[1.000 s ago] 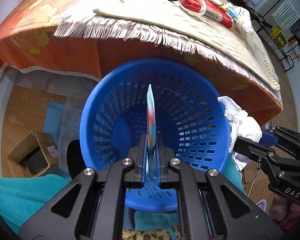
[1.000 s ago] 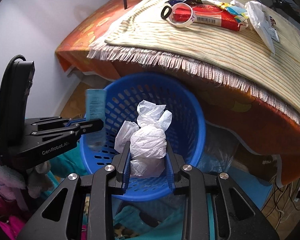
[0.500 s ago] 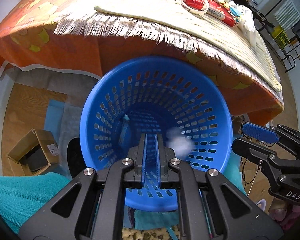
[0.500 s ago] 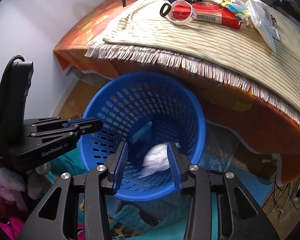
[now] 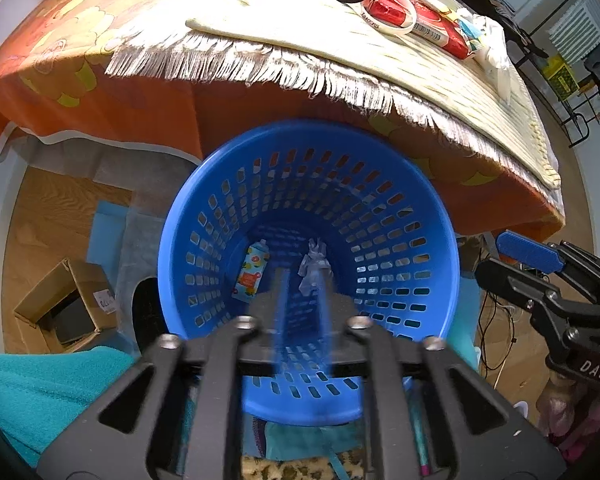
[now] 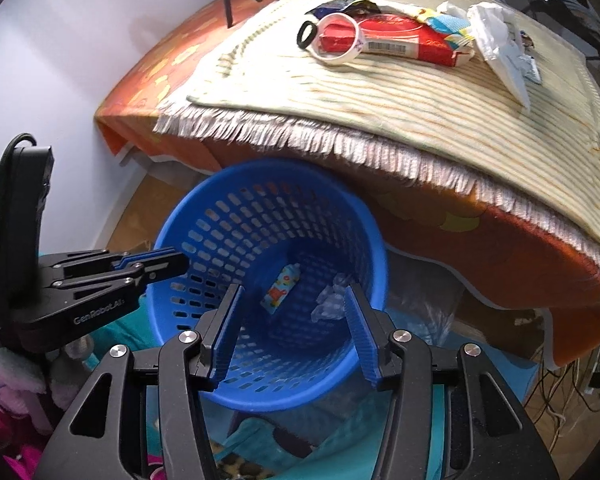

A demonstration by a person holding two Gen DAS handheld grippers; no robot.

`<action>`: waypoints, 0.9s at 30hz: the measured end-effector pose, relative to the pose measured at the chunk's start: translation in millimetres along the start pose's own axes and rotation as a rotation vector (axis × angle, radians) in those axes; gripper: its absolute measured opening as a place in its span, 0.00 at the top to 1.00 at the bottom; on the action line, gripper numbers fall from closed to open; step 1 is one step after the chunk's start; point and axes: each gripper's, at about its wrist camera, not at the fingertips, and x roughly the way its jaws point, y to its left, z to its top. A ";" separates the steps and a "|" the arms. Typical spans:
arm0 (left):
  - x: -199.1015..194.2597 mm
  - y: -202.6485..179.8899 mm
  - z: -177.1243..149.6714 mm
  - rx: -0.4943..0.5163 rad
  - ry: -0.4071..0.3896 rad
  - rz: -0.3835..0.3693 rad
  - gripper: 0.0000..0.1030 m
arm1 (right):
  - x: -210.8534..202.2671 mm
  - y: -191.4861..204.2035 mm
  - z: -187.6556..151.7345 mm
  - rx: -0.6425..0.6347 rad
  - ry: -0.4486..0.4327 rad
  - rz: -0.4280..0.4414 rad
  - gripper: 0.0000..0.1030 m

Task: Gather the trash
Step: 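Open both tools to drop the carton and bag into the basket, then move both tools back over the bed toward the remaining trash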

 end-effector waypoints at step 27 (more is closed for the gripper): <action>-28.0 -42.8 120.0 0.127 -0.135 -0.049 0.56 | -50.3 -80.2 44.6 0.119 -0.163 -0.091 0.51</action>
